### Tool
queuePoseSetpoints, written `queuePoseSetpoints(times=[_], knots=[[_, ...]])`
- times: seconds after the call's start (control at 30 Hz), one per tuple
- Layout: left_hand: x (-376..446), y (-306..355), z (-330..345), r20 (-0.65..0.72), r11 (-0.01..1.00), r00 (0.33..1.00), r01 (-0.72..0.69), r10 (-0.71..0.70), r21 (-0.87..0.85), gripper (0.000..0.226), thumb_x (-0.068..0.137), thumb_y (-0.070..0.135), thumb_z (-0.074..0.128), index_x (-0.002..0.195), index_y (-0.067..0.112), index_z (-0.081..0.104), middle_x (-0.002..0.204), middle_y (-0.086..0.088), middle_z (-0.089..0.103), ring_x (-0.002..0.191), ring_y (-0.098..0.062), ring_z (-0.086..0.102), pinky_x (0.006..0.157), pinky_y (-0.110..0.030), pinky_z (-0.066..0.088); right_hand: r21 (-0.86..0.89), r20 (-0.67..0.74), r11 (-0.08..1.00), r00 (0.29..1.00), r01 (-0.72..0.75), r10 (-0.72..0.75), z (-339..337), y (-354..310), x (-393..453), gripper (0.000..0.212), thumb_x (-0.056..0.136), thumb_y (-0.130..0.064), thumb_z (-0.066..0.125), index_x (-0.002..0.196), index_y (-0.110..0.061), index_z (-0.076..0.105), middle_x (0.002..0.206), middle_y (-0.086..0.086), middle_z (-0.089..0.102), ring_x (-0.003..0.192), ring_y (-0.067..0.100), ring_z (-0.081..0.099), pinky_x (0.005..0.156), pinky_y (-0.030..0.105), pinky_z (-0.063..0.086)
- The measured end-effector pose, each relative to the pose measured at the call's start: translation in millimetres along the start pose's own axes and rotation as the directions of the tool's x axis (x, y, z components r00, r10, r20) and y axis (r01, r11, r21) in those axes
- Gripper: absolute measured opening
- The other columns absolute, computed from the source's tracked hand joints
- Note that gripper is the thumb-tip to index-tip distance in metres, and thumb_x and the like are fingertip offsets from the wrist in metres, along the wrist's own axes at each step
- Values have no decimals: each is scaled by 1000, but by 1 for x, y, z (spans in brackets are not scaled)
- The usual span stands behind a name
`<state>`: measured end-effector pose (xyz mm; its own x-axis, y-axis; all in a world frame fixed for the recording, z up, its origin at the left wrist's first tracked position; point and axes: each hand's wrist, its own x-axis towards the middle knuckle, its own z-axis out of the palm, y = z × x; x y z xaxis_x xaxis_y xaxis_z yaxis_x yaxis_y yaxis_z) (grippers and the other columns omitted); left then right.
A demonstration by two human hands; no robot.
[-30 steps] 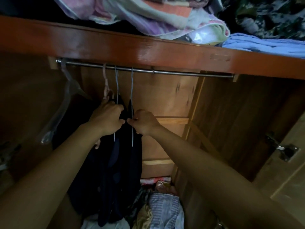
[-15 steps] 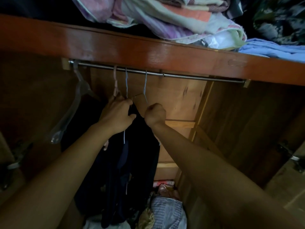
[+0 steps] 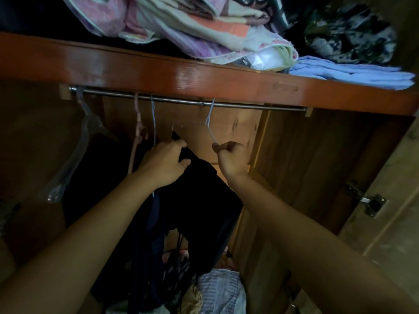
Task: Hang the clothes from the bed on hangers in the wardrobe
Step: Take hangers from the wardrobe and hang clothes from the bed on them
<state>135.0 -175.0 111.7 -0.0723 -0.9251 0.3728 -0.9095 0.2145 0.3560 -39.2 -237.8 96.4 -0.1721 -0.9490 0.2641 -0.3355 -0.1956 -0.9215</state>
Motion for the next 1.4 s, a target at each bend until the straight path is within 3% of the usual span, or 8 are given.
queuePoseSetpoints(times=[0.13,0.27,0.43,0.67,0.77,0.93,1.13,1.4], knots=[[3,10,13,46,1000,999,-13,14,-17,62,93,33,63,147,17,37,144,-11,49,129,-31,48,102,-41,46,-54,-10,999,1000,7,-7,-31,14,-19,20,88,-28,73,79,-10,74,82,0,70,80,9,58,77,20,41],[2,22,25,100,996,994,-39,47,-80,68,95,29,60,153,17,27,152,-10,39,136,-30,41,110,-41,38,-63,-12,998,1000,6,-7,-66,33,-33,24,84,-24,76,61,-19,71,70,-7,68,83,13,65,81,28,52],[-7,49,41,135,990,985,-96,110,-106,62,97,21,58,152,12,30,151,-14,40,139,-30,38,109,-30,31,-185,-6,982,999,37,-39,-124,53,-75,34,84,-27,76,56,-17,61,54,-8,55,55,4,49,59,27,40],[-33,81,87,249,935,924,-218,290,-280,12,97,21,57,100,17,68,98,-6,70,98,-23,65,85,-36,48,-177,-33,984,999,33,-39,-198,77,-144,28,86,-29,74,64,-16,63,56,-5,53,57,7,48,60,34,39],[-48,104,98,199,878,914,-251,354,-407,19,98,18,54,80,20,59,77,-6,63,72,-13,57,68,-33,43,-250,-99,966,991,63,-90,-222,77,-173,25,88,-32,73,69,-17,64,60,2,57,58,9,50,59,36,42],[-70,146,103,143,726,891,-247,430,-642,18,91,24,56,74,19,61,71,0,61,68,-11,56,66,-28,40,-371,-209,927,968,54,-140,-259,72,-217,21,88,-24,74,69,-21,65,54,-10,57,50,2,49,54,19,37],[-121,195,119,98,530,907,-150,411,-835,15,90,8,66,82,19,73,77,6,69,73,-4,62,67,-14,45,-362,-279,931,959,-56,-50,-307,80,-283,6,85,-23,68,82,-28,69,70,2,68,65,23,63,65,43,51],[-172,267,132,140,403,850,-90,508,-911,20,87,-4,65,83,13,74,80,3,73,75,-4,66,70,-12,50,-373,-513,899,858,-229,6,-359,89,-367,6,87,-21,74,85,-26,76,75,-9,73,73,11,69,72,45,56]])
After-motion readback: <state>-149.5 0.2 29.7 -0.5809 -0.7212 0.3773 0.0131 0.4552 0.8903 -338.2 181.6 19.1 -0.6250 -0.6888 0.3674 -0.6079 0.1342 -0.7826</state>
